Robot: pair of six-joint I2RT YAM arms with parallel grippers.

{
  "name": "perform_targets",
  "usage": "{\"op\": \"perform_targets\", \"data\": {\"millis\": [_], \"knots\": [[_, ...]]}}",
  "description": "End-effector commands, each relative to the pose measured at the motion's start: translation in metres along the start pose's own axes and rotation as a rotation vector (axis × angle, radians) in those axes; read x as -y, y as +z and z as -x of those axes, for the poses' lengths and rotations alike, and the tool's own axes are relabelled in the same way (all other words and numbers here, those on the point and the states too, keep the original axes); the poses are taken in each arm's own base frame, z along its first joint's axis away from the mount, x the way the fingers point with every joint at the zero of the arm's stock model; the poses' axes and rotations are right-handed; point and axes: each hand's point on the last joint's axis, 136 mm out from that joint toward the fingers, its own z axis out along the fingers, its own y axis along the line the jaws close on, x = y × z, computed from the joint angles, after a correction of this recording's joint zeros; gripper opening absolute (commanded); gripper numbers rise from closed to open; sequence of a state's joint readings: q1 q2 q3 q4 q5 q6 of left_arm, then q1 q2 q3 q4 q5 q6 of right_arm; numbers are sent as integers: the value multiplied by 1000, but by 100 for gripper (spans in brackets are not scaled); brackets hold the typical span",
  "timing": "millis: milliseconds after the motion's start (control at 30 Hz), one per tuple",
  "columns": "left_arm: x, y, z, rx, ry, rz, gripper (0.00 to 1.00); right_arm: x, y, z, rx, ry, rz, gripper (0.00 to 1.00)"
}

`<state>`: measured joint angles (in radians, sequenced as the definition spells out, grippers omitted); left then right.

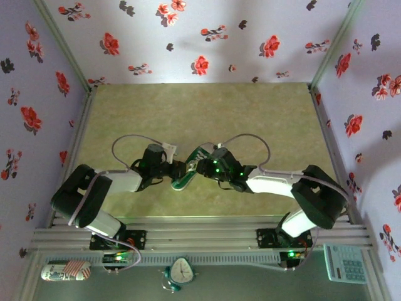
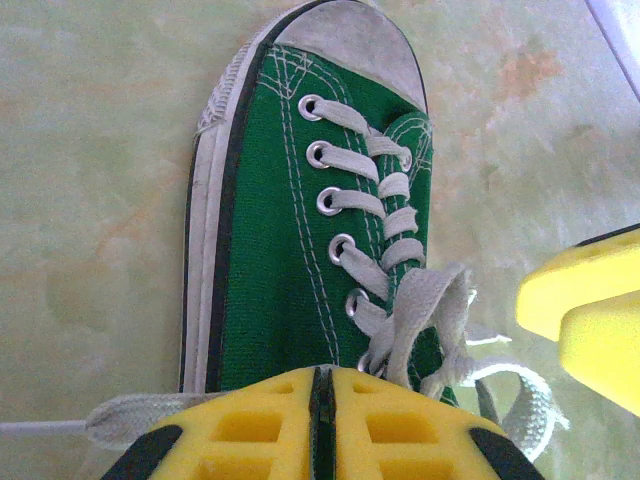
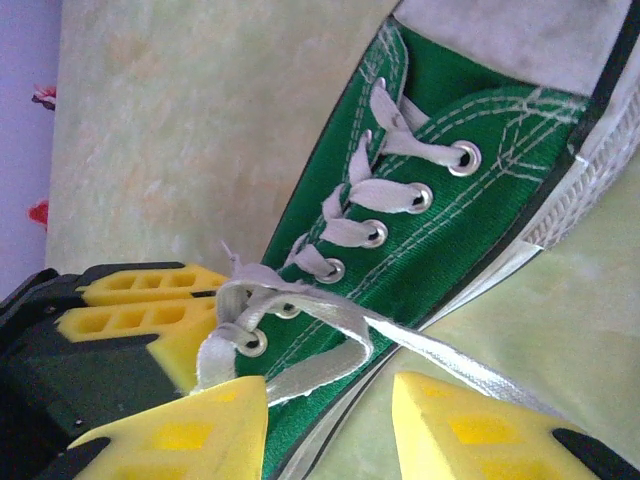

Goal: Tie the shoes

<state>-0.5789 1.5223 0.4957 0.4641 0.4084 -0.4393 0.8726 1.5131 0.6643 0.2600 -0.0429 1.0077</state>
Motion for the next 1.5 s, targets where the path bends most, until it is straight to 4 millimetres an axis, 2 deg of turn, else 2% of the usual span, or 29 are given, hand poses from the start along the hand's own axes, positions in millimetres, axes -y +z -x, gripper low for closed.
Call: {"op": "perform_targets", "data": {"millis": [0, 267, 400, 467, 567, 633, 833, 1100, 1233, 1467], "knots": [[11, 2, 9, 24, 24, -39, 14, -4, 7, -4, -8, 75, 38, 40], [11, 3, 8, 21, 25, -40, 15, -5, 18, -6, -18, 92, 52, 40], [11, 3, 9, 22, 25, -38, 14, 3, 8, -3, 7, 17, 14, 38], [11, 2, 8, 22, 26, -36, 14, 22, -6, 0, 35, -69, -89, 36], [10, 2, 8, 25, 25, -33, 14, 63, -32, 10, 85, -215, -302, 27], [10, 2, 8, 24, 24, -34, 15, 82, -40, 10, 56, -278, -393, 22], [11, 3, 9, 23, 26, -36, 14, 88, -33, -12, -133, -530, -370, 24], [10, 3, 9, 24, 23, -35, 14, 77, -26, -32, -233, -616, -274, 46], [10, 3, 9, 24, 21, -36, 14, 84, -23, -32, -253, -651, -325, 46], [10, 4, 9, 24, 21, -35, 14, 86, -15, -31, -279, -712, -384, 40]]}}
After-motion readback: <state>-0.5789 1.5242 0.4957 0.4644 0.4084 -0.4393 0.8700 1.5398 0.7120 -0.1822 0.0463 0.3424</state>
